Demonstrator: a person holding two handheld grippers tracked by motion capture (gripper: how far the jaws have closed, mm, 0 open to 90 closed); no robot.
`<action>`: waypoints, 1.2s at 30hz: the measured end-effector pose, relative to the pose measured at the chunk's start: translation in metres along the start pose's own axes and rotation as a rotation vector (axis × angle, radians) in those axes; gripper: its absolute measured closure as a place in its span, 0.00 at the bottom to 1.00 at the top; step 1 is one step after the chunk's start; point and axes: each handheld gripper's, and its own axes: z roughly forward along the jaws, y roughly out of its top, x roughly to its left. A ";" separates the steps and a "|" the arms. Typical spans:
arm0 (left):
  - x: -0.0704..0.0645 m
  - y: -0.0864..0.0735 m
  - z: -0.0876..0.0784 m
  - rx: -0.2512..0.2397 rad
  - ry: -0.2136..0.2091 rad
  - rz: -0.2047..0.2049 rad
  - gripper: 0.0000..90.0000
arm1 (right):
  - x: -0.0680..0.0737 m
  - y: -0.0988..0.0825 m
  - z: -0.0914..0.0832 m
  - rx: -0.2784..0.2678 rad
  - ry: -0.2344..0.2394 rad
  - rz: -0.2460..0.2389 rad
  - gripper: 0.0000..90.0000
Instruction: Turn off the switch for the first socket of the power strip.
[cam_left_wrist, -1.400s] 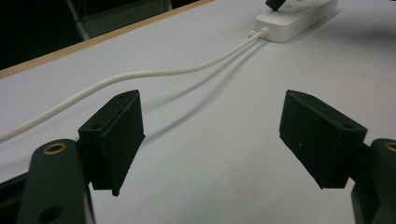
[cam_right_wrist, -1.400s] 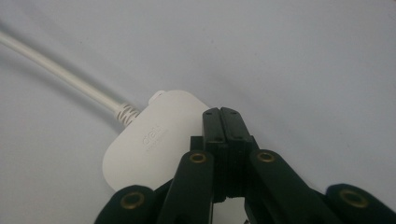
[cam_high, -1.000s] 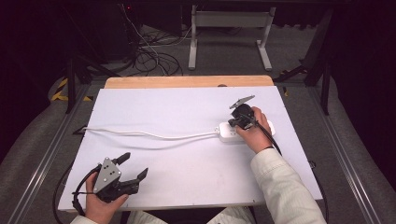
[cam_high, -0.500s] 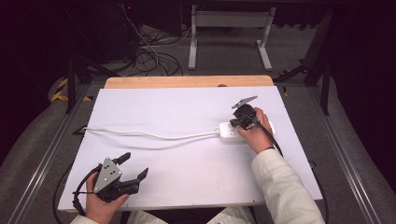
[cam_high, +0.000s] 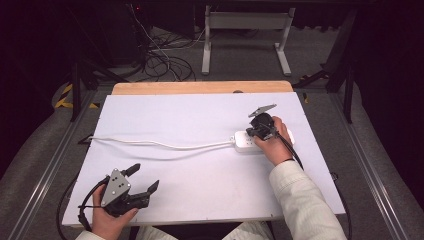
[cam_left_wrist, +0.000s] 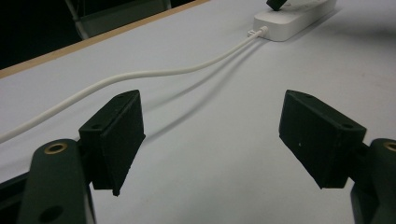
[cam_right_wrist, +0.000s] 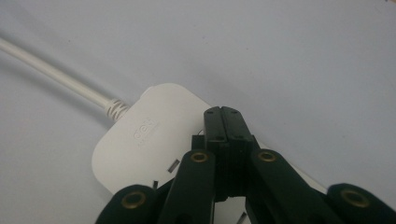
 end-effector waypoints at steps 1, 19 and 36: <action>0.000 0.000 0.000 0.000 0.000 0.000 0.25 | 0.000 0.000 0.000 0.000 0.000 0.000 1.00; 0.000 0.000 0.000 0.000 -0.001 0.001 0.25 | 0.007 0.005 0.003 0.033 -0.035 -0.023 1.00; 0.003 0.000 0.003 0.007 0.005 -0.011 0.25 | 0.004 0.010 -0.038 -0.142 0.028 0.003 1.00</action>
